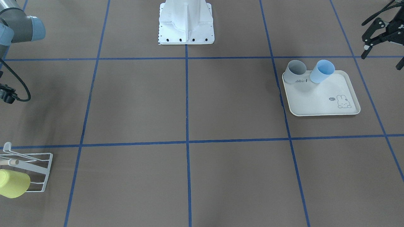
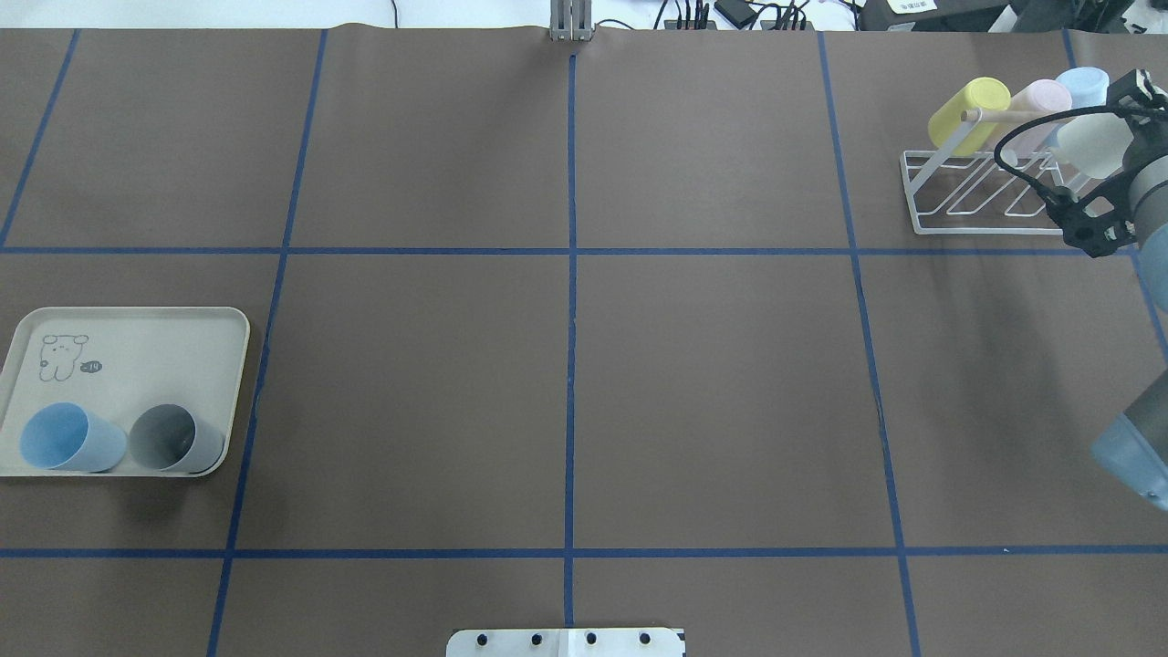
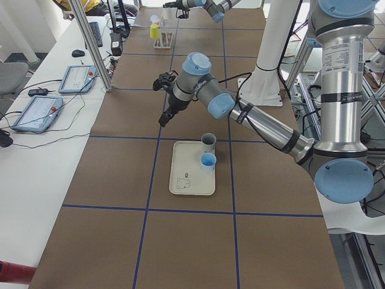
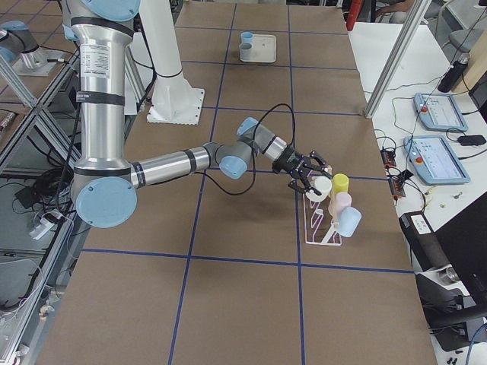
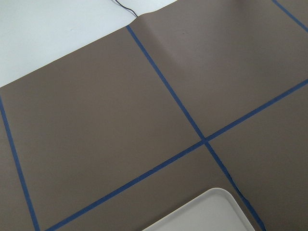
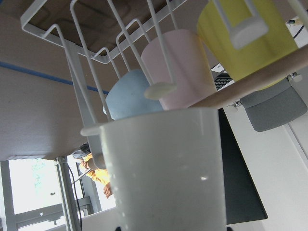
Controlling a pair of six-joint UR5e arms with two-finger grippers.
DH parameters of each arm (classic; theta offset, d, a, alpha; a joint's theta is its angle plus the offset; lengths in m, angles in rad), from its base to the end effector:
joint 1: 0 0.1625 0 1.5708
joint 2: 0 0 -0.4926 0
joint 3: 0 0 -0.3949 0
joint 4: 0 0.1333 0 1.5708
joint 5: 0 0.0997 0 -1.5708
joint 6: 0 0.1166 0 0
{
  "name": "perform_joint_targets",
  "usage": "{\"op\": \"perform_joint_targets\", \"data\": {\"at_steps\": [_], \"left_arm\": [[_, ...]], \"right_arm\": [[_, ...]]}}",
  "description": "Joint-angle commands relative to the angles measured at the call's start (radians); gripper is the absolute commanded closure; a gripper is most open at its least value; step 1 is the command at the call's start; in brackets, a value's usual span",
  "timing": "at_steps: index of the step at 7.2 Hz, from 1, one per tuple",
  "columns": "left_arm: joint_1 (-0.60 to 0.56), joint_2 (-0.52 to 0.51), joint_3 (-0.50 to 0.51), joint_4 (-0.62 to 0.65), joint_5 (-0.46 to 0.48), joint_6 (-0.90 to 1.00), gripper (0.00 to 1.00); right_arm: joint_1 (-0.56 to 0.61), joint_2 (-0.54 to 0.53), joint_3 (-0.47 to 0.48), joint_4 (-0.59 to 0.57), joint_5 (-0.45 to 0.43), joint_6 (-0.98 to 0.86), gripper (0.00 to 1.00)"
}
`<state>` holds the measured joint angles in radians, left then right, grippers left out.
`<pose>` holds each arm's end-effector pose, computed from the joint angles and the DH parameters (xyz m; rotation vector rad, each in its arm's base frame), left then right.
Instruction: Transfer IKEA cup to right arm and place on rack
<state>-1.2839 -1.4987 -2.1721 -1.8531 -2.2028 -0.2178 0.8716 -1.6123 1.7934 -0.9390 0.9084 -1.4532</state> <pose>0.0634 -0.4424 0.4469 0.6110 0.7746 0.3197 -0.1670 -0.5172 0.5743 0.5684 0.9935 -1.6827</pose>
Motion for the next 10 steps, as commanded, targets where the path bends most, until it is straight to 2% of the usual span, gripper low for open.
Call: {"op": "perform_joint_targets", "data": {"at_steps": [1,5,10], "left_arm": [[0.000,0.000,0.000,0.000,0.000,0.000,0.00],[0.000,0.000,0.000,0.000,0.000,0.000,0.00],[0.000,0.000,0.000,0.000,0.000,0.000,0.00]], "right_arm": [[-0.022,0.002,-0.009,0.002,-0.040,0.005,1.00],[-0.052,0.011,-0.043,0.002,-0.107,0.022,1.00],[-0.080,0.015,-0.072,0.000,-0.135,0.033,1.00]]}}
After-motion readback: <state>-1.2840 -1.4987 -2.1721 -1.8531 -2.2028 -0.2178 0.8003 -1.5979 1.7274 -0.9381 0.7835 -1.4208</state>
